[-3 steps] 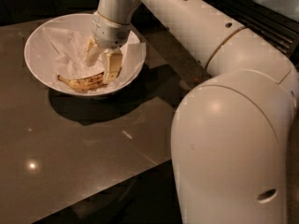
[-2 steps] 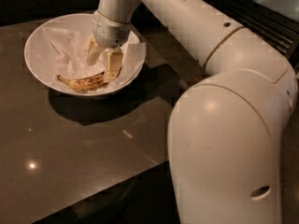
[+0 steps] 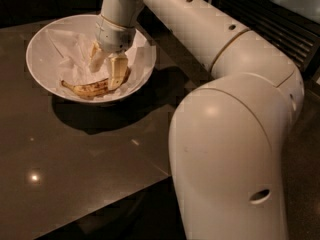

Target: Pick banana from white bowl

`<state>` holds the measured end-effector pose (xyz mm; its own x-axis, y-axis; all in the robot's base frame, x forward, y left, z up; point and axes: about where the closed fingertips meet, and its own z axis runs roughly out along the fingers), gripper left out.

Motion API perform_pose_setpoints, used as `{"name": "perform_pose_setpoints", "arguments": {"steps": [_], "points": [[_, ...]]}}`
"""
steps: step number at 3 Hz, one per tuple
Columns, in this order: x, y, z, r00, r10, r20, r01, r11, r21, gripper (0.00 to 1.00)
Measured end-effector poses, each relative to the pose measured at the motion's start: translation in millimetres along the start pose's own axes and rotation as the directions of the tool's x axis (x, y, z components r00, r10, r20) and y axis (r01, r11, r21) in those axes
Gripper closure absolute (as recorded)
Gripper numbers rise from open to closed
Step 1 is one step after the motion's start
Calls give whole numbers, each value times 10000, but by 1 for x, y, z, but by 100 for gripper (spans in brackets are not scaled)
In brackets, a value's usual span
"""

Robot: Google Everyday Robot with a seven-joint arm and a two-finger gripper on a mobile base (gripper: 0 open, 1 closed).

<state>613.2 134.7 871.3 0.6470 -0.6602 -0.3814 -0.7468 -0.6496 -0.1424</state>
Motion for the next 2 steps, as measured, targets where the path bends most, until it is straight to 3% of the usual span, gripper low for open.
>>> {"name": "perform_pose_setpoints", "arguments": {"steps": [2], "points": [[-2,-3,11,9999,-57,116,59,9998,-185,42]]}}
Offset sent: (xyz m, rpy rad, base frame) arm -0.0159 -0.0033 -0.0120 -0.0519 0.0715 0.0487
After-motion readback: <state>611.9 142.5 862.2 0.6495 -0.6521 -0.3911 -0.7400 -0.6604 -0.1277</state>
